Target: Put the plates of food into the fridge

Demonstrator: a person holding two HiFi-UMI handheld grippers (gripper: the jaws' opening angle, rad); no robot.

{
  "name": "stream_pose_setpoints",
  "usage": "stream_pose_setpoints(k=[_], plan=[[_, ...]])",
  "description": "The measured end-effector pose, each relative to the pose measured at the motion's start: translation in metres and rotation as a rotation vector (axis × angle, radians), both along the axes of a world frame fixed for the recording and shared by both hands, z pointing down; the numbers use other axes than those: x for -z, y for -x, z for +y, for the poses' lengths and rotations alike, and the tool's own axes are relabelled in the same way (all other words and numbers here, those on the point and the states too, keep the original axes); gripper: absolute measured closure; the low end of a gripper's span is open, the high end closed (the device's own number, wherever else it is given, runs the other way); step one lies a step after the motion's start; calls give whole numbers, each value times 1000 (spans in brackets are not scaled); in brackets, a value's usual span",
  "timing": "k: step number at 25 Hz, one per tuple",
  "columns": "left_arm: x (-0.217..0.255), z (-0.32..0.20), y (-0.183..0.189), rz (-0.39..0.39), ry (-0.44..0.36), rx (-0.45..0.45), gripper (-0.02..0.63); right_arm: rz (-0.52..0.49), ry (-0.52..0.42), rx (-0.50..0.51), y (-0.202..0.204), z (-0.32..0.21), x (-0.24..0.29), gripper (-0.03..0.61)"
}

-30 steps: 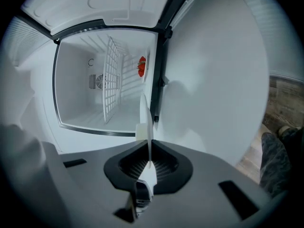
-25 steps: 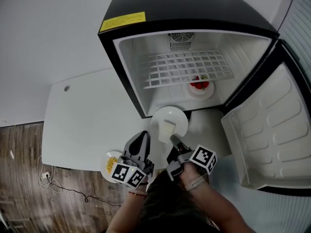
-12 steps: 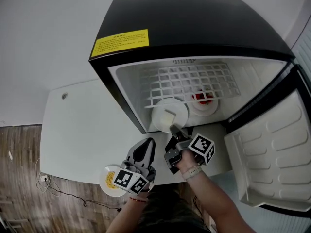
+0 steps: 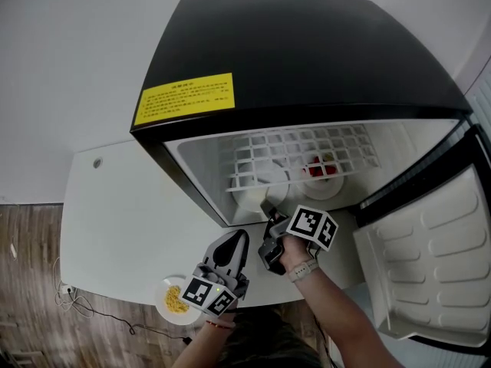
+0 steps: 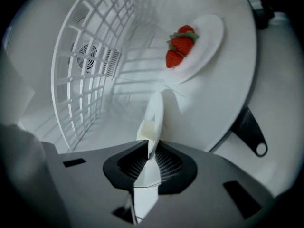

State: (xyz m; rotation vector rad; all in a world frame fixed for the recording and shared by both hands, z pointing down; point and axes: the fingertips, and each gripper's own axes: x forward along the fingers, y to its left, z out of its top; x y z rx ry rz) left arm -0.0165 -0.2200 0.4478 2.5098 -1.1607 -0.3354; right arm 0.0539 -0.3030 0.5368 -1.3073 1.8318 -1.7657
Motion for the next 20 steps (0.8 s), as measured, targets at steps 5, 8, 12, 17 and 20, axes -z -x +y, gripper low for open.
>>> stream_pose_setpoints(k=[5, 8, 12, 17, 20], plan=[[-1, -1, -4, 17, 7, -11, 607, 192, -60, 192, 1, -8, 6, 491], [-1, -3, -4, 25, 10, -12, 607, 313, -96, 322, 3, -6, 5, 462], [0, -6, 1, 33, 10, -2, 607, 425, -124, 494, 8, 1, 3, 440], [0, -9, 8, 44, 12, 16, 607, 607, -143, 666, 2, 13, -1, 436], [-1, -10, 11, 58, 20, 27, 607, 742, -153, 746, -2, 15, -3, 428]])
